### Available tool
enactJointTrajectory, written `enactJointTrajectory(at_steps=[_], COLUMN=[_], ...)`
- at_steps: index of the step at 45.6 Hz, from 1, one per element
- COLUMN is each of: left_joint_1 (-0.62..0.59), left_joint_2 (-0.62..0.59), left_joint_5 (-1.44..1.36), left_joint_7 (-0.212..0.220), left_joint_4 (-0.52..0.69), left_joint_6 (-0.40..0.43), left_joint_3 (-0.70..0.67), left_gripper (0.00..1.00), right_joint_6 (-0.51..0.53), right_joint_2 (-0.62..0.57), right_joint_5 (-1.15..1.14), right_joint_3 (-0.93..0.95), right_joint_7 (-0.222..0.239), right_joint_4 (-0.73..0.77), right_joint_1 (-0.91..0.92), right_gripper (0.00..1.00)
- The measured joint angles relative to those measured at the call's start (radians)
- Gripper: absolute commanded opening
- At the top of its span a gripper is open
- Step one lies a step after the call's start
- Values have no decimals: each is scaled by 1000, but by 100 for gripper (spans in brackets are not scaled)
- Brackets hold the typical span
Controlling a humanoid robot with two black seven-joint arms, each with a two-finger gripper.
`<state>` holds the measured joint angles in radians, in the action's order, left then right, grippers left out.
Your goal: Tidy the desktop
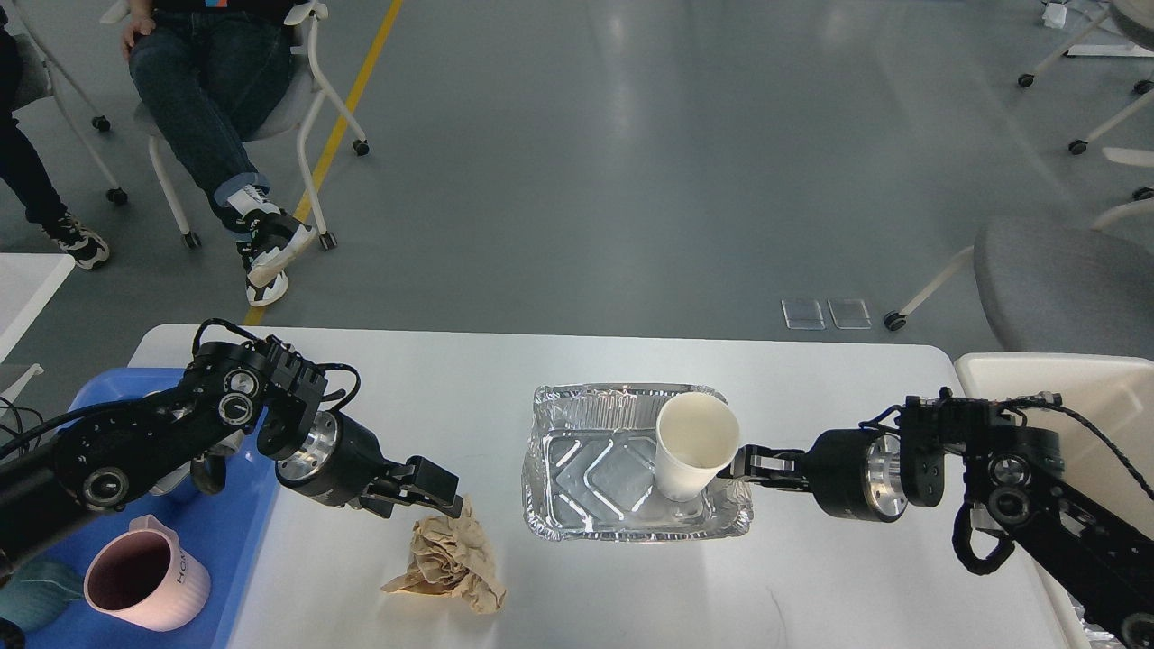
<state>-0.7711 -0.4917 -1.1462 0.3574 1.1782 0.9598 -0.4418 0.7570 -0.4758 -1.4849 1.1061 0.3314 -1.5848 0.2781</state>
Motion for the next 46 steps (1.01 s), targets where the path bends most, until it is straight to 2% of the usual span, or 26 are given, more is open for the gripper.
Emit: enactJointTrajectory(at_steps=[7, 16, 32, 40, 43, 46], left_joint_1=[8, 20, 20, 19, 19, 18], left_joint_2=[41, 49, 58, 81, 93, 103], left_joint_5=[-1, -1, 2, 1, 1, 0], left_joint_7=[13, 17, 56, 61, 61, 66], left_joint_4=[-23, -48, -97, -135, -147, -156], left_joint_6=[0, 0, 0, 0, 0, 0], left_joint_3=[25, 28, 25, 25, 26, 27], left_gripper=[98, 97, 97, 97, 94, 86], right_joint_6=[-2, -5, -13, -13, -14, -15], right_joint_2=[-1, 3, 15, 17, 17, 17], right_joint_5=[0, 0, 0, 0, 0, 0], right_joint_3=[0, 0, 0, 0, 0, 0], right_joint_7=[0, 0, 0, 0, 0, 0], right_joint_4=[0, 1, 1, 1, 1, 1], right_joint_1=[0, -3, -14, -14, -14, -14], right_gripper=[0, 0, 0, 0, 0, 0])
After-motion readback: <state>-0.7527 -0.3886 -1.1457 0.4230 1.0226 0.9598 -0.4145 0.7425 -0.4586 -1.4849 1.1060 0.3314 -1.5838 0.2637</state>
